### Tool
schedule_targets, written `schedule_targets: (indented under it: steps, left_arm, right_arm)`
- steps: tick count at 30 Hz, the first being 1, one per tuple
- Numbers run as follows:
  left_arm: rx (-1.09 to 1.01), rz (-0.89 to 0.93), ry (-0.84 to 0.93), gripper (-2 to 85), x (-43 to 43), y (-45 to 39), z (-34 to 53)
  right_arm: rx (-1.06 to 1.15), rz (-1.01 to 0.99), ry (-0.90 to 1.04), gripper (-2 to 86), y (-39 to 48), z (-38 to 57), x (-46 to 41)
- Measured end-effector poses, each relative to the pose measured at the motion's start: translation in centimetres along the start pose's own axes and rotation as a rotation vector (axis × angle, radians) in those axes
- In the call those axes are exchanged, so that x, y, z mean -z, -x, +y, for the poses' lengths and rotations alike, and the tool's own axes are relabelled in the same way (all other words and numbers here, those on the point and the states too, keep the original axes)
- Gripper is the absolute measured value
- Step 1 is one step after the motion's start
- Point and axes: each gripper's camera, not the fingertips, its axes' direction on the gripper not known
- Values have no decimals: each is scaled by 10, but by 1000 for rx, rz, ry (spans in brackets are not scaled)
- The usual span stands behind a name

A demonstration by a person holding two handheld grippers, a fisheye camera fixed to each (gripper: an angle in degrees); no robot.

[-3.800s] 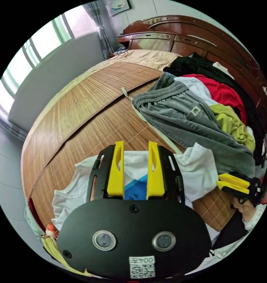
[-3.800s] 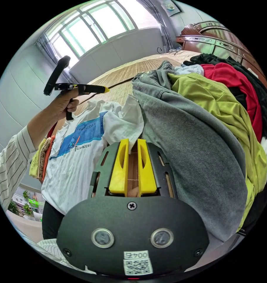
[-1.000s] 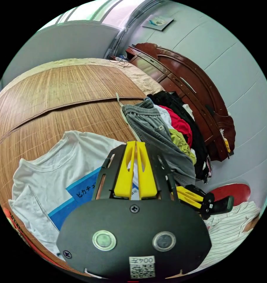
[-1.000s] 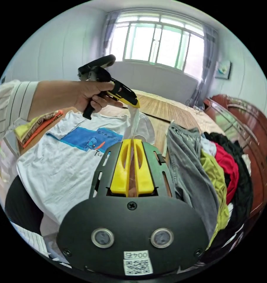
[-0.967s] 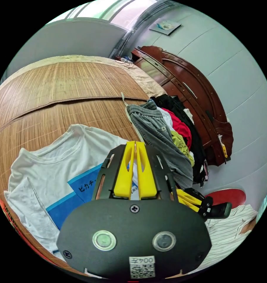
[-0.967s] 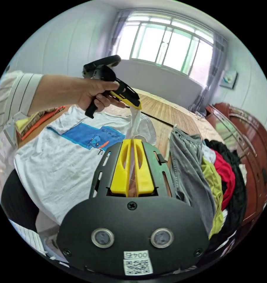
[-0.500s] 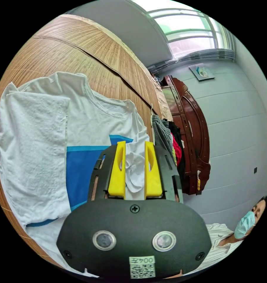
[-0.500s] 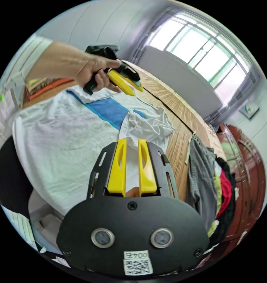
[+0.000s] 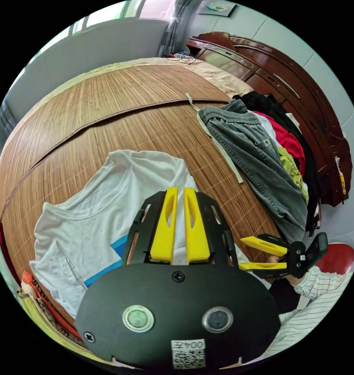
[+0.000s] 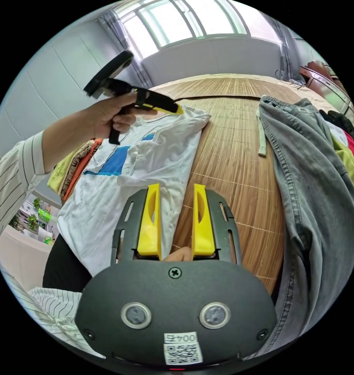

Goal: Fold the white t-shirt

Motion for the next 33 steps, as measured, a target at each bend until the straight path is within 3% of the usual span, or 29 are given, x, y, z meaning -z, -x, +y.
schedule_targets:
  steps: [5, 13, 23, 28, 33]
  left_arm:
    - [-105, -42, 139, 90, -23, -41, -63]
    - [-200, -90, 196, 108, -23, -105, -115]
    - [-183, -143, 202, 27, -3, -152, -193]
    - [-126, -19, 186, 13, 21, -148, -245]
    - [67, 109, 126, 9, 17, -126, -293]
  right_arm:
    - [-31, -30, 52, 95, -33, -6, -13]
    - [-60, -76, 55, 69, -69, -6, -22]
    - [-116, -66, 52, 5, -101, -6, -31]
    - [-155, -68, 68, -3, -121, -4, -35]
    - [-173, -90, 77, -4, -134, -2, -39]
